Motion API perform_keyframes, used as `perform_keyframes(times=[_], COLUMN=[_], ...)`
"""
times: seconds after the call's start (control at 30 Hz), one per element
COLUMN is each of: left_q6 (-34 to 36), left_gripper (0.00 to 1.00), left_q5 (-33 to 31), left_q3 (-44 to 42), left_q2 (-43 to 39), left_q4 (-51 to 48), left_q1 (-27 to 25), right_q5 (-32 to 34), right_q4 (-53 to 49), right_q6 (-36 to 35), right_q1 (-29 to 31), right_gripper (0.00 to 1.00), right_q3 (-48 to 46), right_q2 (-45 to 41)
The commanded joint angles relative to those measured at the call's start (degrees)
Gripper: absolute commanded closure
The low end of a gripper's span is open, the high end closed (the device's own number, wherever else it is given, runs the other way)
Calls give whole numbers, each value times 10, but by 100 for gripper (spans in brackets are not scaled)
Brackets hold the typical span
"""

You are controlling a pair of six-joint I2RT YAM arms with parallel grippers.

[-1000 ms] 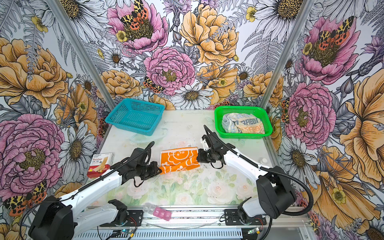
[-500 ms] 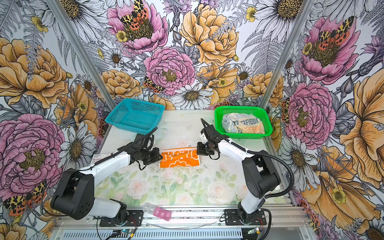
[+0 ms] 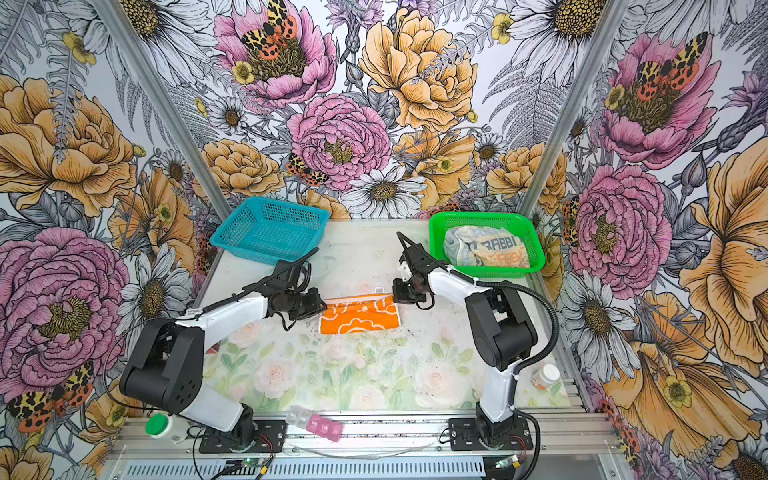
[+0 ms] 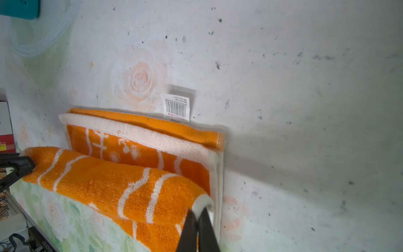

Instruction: Fold and stack the towels

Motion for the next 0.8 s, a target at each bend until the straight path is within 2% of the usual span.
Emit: perform_keyframes(times=[0.0,0.03,0.13,0.2,0.27,0.33,0.53,0.77], left_q6=[31,38,53,63,72,73,65,51], left_gripper=[68,63,56,54,48,42,42,57], left_q5=[-10,-10,-34,-83,-144,-183,-170,-156], left_q3=[33,39,47,40,21,1,-29,-12], left_q2=[7,6,-14,-43,-80,-105,-89,-22], left_q4=[27,27,27,26,27,26,26,47], left_q1=[6,6,5,-4,-22,-35,-38,-36], right_q5=[9,17,41,63,79,82,90,95], right_q4=[1,2,3,3,4,5,11,26], right_q6=[-35,-40,-57,-61,-60,-53,-53,-60], right_q1=[-3,-2,1,8,13,14,16,20], right_gripper=[86,82,62,54,50,49,48,52], right_q3=[21,17,-2,-21,-46,-68,-77,-22], right_q2=[-9,-20,-65,-103,-139,-160,-146,-66])
